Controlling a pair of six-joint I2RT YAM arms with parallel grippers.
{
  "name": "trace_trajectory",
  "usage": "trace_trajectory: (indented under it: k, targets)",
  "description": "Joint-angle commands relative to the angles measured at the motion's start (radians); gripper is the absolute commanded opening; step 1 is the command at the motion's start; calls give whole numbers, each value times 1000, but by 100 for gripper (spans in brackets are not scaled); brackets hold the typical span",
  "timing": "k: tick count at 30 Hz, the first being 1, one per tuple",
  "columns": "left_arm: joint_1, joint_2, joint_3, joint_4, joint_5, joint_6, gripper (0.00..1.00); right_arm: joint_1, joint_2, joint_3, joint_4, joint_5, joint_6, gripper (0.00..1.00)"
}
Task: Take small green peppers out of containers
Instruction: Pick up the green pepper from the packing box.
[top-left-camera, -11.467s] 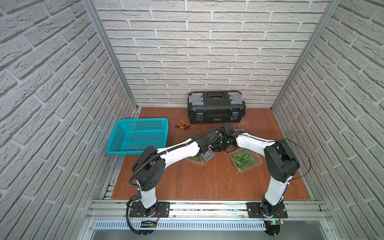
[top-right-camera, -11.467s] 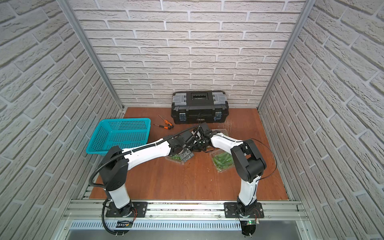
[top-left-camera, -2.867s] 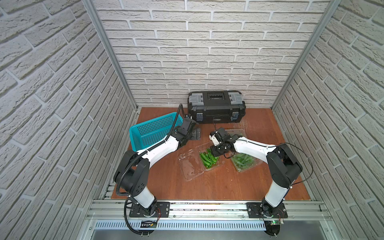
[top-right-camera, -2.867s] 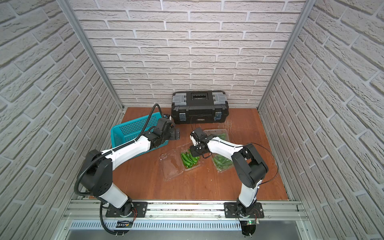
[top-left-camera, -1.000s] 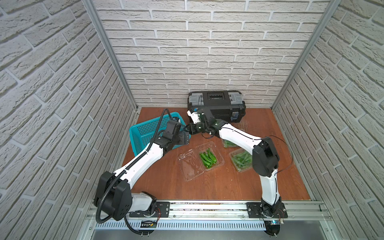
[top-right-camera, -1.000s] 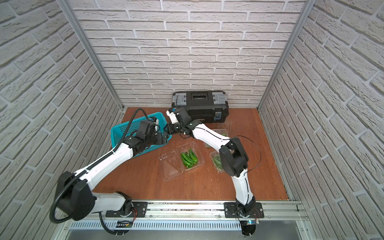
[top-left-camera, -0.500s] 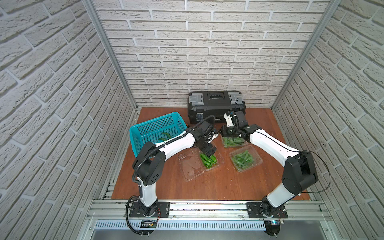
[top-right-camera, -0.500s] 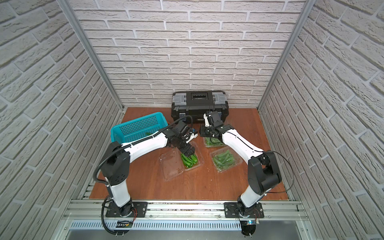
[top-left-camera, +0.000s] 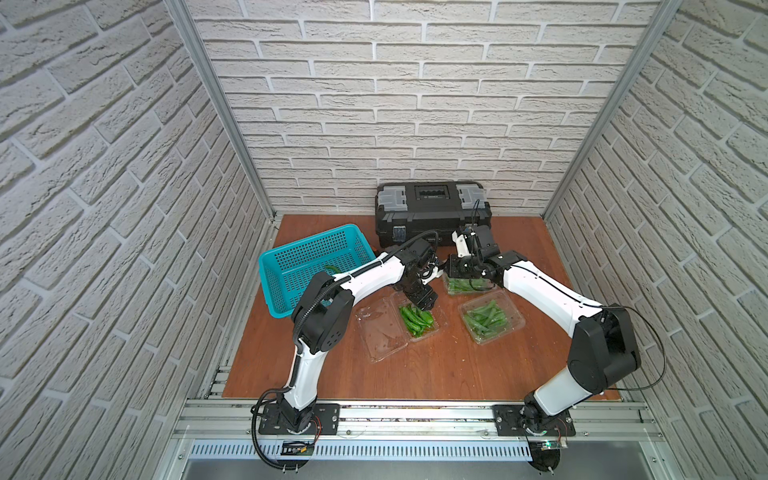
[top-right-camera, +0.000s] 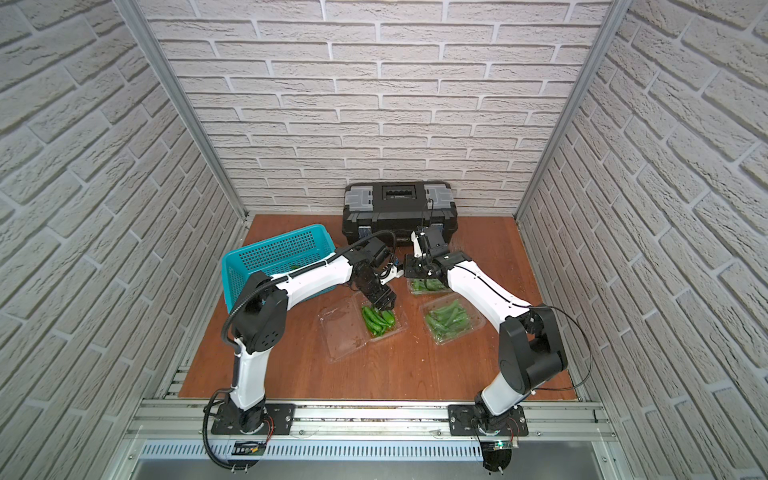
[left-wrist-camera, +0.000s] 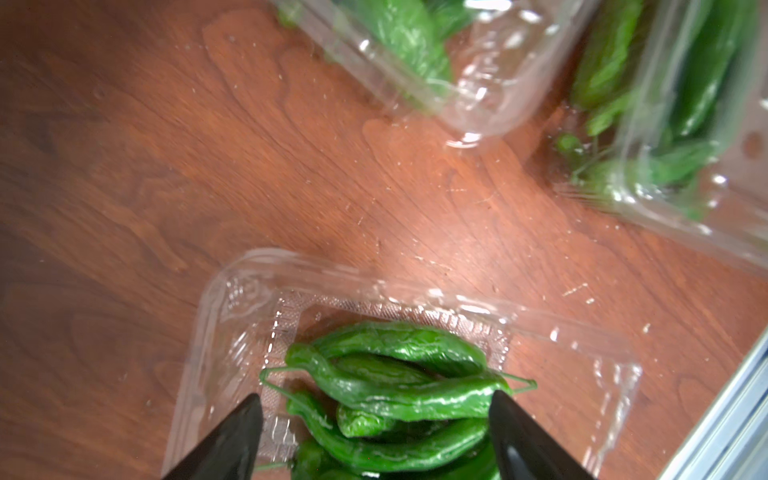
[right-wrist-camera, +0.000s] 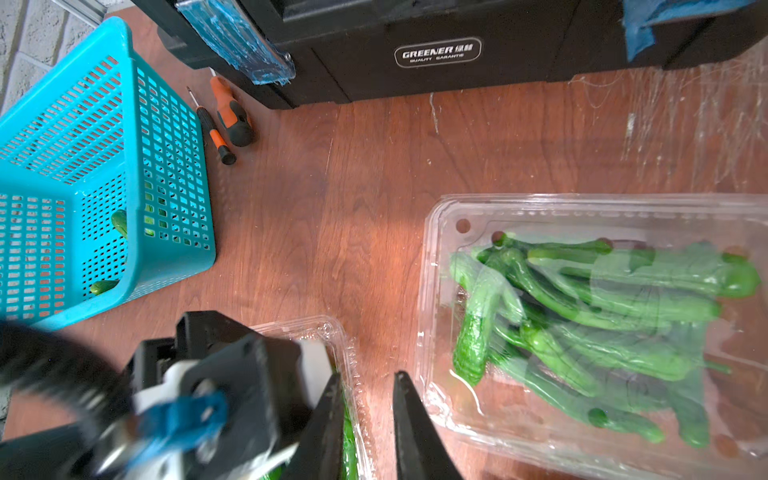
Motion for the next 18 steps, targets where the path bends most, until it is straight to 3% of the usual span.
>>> trace_trajectory:
  k: [1,10,18]
  targets:
    - [6,38,48,-72,6,-7,78,-1,-40,-15,9,11,-19,23]
    - [-17,124,107,-128,-88,-24,64,-1,-49,-32,18,14,-15,23]
    - [-19,144,134,-114,-115,-26,27,-1,-46,-34,24,13,-4,23]
